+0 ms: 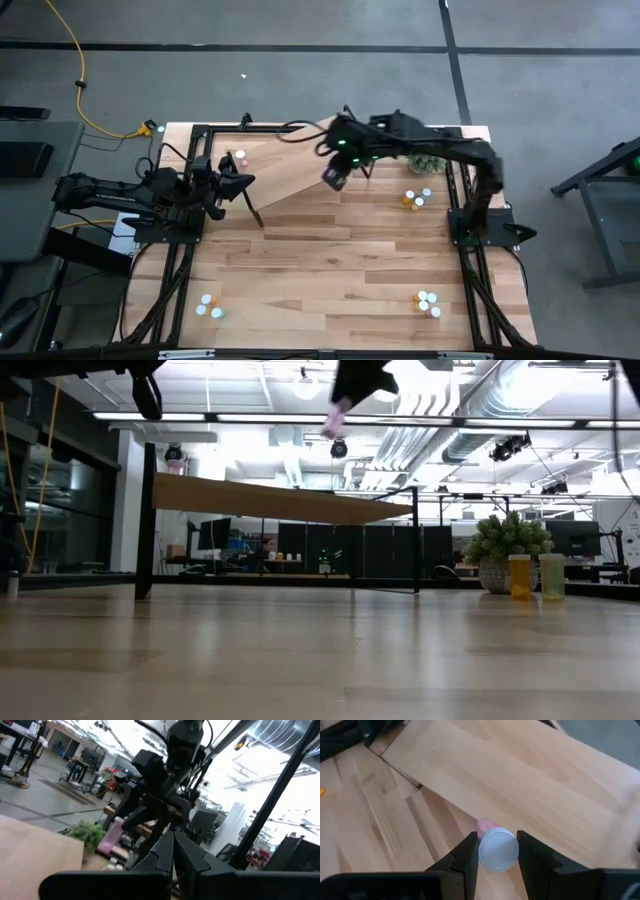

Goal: Pick and place medicine bottles onto shelf by color
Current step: Put the top pink pill bottle on the shelf aligned with the other pink pill bottle

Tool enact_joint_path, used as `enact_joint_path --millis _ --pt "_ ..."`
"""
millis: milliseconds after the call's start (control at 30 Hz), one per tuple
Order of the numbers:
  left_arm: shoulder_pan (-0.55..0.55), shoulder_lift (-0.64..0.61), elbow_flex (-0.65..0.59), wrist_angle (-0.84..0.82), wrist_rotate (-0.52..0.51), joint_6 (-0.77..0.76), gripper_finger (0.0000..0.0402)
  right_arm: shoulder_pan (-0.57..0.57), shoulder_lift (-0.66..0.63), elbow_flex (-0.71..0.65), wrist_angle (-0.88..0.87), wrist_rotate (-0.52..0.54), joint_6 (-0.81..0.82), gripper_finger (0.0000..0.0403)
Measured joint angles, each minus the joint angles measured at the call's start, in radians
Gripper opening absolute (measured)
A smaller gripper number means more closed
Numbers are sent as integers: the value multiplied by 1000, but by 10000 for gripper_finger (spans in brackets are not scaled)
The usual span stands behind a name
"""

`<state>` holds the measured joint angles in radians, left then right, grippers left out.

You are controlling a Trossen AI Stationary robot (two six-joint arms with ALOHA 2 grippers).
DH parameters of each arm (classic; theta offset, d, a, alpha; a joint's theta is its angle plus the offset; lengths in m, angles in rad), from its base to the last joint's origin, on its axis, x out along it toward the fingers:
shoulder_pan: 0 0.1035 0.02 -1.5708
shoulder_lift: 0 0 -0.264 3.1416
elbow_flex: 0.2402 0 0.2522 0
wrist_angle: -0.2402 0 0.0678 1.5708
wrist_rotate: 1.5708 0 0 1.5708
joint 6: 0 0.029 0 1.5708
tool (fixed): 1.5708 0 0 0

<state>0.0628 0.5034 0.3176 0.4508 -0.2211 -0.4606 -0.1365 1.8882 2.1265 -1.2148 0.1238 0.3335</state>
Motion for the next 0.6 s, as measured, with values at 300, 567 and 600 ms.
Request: enact_joint_path --millis 300,567,600 --pt "4 16 40 -236 -14 0 11 5 149 175 -3 -170 -54 104" --pt "5 202 221 -474 12 100 111 23 156 182 -1 -181 -71 104" --pt "5 229 238 -477 17 113 127 27 156 182 -1 -181 -73 104"
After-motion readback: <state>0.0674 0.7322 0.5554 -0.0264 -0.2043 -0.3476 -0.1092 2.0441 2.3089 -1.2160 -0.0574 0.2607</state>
